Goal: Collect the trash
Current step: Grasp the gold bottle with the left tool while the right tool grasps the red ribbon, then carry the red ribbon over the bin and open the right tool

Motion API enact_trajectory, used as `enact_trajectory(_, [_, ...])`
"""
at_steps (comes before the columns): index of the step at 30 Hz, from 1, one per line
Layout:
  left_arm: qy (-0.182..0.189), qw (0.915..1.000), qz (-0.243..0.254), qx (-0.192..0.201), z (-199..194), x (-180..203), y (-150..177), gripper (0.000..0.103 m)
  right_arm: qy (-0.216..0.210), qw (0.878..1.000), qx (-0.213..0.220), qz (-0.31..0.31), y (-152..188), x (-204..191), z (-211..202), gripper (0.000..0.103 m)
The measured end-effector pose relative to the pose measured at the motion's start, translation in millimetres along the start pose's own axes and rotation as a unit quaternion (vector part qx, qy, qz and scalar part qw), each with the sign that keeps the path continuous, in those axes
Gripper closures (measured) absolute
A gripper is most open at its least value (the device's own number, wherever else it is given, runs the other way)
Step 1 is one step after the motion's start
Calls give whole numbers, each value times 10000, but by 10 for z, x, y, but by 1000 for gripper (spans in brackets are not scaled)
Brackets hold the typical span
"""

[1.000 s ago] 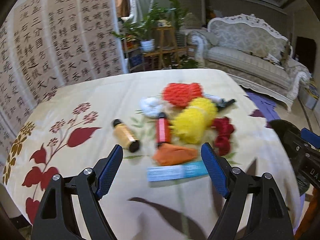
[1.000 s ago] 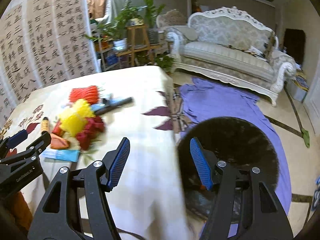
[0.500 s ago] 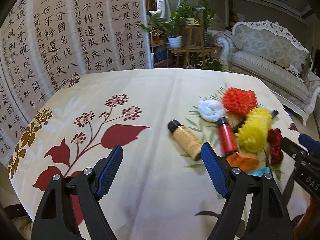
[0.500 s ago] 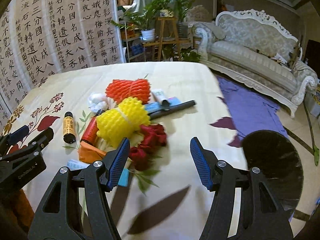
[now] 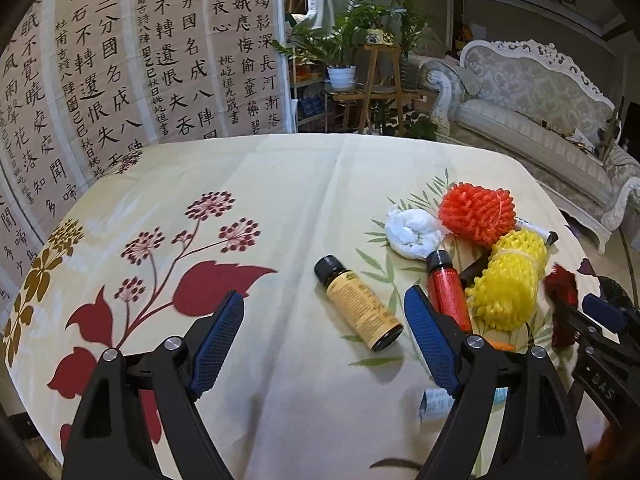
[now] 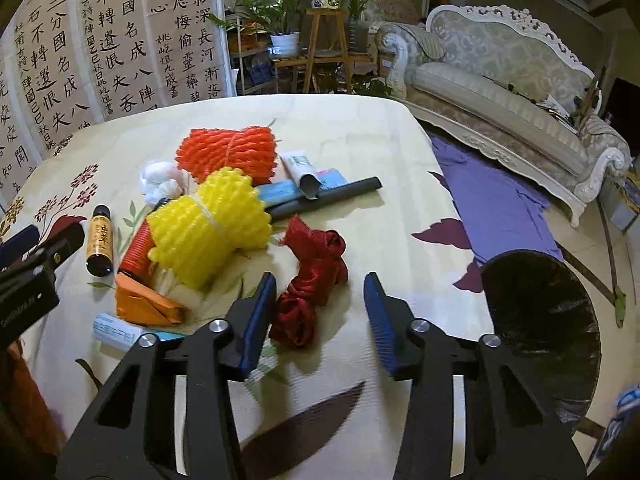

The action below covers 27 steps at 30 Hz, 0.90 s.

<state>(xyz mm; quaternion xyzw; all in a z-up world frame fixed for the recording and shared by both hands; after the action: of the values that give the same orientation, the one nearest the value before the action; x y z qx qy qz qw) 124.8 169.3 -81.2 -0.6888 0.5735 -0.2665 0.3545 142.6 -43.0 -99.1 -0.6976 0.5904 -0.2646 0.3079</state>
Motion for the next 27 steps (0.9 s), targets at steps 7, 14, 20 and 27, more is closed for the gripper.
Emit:
enact_trajectory(7, [107, 9991, -54, -397, 179, 41, 47, 38, -95, 9999, 3, -35, 7, -11, 14, 73])
enact_trajectory(14, [556, 9960, -174, -679, 234, 91, 164, 78, -182, 9998, 15, -34, 29, -39, 23, 77])
enact_trajectory(20, [596, 9965, -63, -587, 168, 138, 184, 78, -209, 9997, 81, 0, 36, -32, -21, 82])
enact_trajectory(27, [608, 9971, -71, -441, 31, 119, 191, 78, -199, 9996, 181, 49, 60, 9, -149, 82])
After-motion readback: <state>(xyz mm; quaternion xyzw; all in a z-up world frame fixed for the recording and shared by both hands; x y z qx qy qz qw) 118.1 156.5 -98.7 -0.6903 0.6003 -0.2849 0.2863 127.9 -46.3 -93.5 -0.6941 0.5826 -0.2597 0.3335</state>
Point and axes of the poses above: each gripper's, at about its wrist camera, not at the fingertips, and z roughly the way its jaws point, x to its right, y to its underside, the point moved 7 cm from there along z, roughly the way its jaws point, and after that the axes turned 6 degrees about x, right-handed, at the moved point
